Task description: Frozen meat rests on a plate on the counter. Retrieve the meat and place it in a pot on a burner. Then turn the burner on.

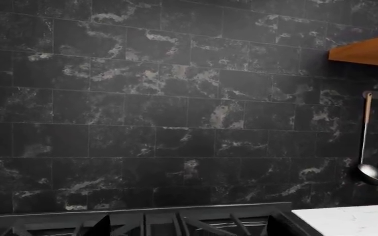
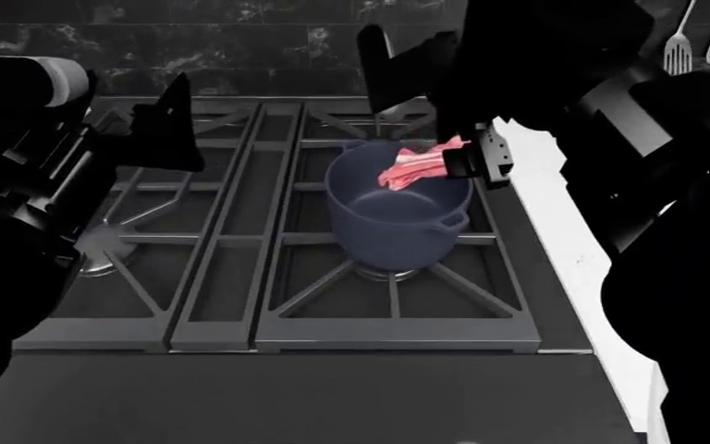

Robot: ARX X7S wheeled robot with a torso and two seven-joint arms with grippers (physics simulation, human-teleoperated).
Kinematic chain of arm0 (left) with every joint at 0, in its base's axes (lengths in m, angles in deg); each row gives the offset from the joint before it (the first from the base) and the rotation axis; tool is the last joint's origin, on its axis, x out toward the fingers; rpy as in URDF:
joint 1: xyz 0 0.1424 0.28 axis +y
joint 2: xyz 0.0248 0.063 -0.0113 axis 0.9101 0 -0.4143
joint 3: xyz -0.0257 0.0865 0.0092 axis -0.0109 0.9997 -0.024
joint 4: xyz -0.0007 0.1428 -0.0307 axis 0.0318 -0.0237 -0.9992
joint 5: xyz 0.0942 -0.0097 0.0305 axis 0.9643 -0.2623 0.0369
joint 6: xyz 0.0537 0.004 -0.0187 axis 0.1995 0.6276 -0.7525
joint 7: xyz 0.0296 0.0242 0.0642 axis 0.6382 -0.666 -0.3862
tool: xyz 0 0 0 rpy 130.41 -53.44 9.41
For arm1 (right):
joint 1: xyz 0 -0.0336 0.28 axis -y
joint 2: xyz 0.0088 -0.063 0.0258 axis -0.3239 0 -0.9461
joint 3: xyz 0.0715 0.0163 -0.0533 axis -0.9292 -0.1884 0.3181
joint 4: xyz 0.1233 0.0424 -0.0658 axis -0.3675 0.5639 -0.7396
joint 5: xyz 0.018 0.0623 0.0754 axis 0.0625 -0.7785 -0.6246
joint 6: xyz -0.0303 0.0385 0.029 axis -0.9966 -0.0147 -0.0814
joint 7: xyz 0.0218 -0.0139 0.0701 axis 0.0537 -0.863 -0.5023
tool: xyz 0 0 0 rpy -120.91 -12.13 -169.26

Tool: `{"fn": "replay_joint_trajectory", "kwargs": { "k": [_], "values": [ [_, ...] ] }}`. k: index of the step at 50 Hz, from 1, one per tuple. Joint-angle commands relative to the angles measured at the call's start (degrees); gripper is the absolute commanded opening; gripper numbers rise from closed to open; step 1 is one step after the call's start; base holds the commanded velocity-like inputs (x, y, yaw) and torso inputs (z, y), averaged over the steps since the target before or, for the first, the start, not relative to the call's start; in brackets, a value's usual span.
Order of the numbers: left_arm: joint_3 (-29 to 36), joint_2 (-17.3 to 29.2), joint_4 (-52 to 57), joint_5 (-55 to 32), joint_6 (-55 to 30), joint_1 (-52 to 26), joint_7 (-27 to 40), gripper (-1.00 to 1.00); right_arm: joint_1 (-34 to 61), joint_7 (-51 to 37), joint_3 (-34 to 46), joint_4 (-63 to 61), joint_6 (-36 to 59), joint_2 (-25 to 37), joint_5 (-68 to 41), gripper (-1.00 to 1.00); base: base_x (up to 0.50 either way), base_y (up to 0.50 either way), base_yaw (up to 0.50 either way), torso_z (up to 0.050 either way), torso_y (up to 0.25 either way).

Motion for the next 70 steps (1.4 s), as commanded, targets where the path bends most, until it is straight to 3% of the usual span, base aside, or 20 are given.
{"fn": "replay_joint_trajectory", "kwargs": {
  "k": [1, 68, 69, 70],
  "values": [
    [-0.03, -0.04, -0.88, 0.26, 0.68, 0.41, -0.09, 1.0, -0.01, -0.56, -0.04, -0.36, -1.22, -0.02, -0.02, -1.0, 0.0, 0.0, 0.0, 0.0, 0.0],
    [-0.09, 0.35, -4.35, 1.27, 3.11, 1.44, 0.08, 1.0, -2.09, -3.62, -0.47, -1.89, -1.91, -0.02, -2.15, -1.0, 0.0, 0.0, 0.0, 0.0, 0.0],
    [-0.04, 0.34, -4.45, 1.3, 3.15, 1.38, 0.04, 1.0, -2.03, -3.78, -0.54, -1.89, -2.05, -0.02, -2.3, 1.0, 0.0, 0.0, 0.0, 0.0, 0.0],
    [-0.01, 0.32, -4.52, 1.31, 3.18, 1.34, 0.01, 1.0, -1.98, -3.86, -0.56, -1.89, -2.11, -0.02, -2.41, 1.0, 0.0, 0.0, 0.0, 0.0, 0.0]
  ]
}}
